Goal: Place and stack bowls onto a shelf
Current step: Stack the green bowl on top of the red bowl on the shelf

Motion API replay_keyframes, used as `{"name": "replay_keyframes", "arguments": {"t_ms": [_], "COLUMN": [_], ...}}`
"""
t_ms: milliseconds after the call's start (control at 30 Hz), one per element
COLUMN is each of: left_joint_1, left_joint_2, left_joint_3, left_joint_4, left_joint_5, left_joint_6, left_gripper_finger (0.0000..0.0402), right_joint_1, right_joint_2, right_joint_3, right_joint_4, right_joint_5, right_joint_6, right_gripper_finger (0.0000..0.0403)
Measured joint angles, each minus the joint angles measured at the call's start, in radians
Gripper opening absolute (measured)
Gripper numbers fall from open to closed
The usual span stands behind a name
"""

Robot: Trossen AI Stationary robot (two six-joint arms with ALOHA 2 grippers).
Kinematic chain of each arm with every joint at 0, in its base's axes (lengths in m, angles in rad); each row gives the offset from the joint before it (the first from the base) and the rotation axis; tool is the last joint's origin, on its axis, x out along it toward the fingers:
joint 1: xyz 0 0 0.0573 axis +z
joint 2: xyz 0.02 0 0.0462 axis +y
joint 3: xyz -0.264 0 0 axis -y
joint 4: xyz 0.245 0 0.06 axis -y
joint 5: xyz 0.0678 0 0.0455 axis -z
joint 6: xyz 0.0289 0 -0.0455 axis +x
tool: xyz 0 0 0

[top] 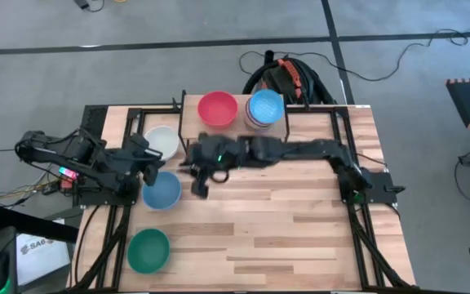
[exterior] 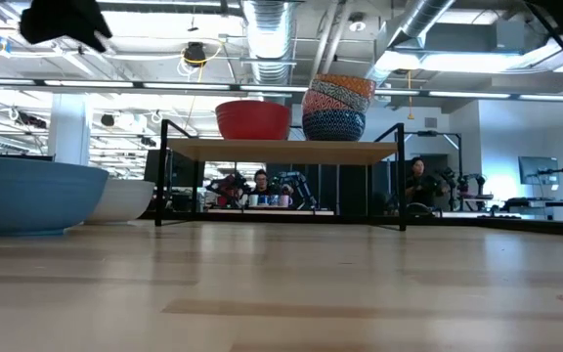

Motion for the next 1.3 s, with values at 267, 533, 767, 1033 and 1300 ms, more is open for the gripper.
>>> {"name": "replay_keyframes", "arguments": {"t_ms": [267, 533, 767, 1033, 1300], "left_joint_1": [-0.092, -0.153, -0.184, -0.219, -0.225], "left_joint_2": [0.000, 0.013, 0.073, 0.148, 0.196], "left_joint_3": [0.000, 0.000, -0.002, -0.002, -0.002], "left_joint_4": [-0.186, -0.200, -0.252, -0.276, -0.277], "left_joint_5": [0.042, 0.035, 0.082, 0.128, 0.135], "left_joint_6": [-0.207, -0.251, -0.297, -0.337, -0.356], "left_gripper_finger": [0.0119, 0.0119, 0.0119, 0.0119, 0.0119], "right_joint_1": [0.096, 0.131, 0.139, 0.145, 0.145], "right_joint_2": [0.119, 0.264, 0.395, 0.509, 0.555], "right_joint_3": [-0.002, -0.004, -0.002, -0.002, -0.002], "right_joint_4": [0.118, 0.192, 0.328, 0.485, 0.518], "right_joint_5": [-0.002, -0.014, -0.131, -0.223, -0.237], "right_joint_6": [0.232, 0.451, 0.643, 0.785, 0.815], "right_gripper_finger": [0.0103, 0.0103, 0.0114, 0.0234, 0.0295]}}
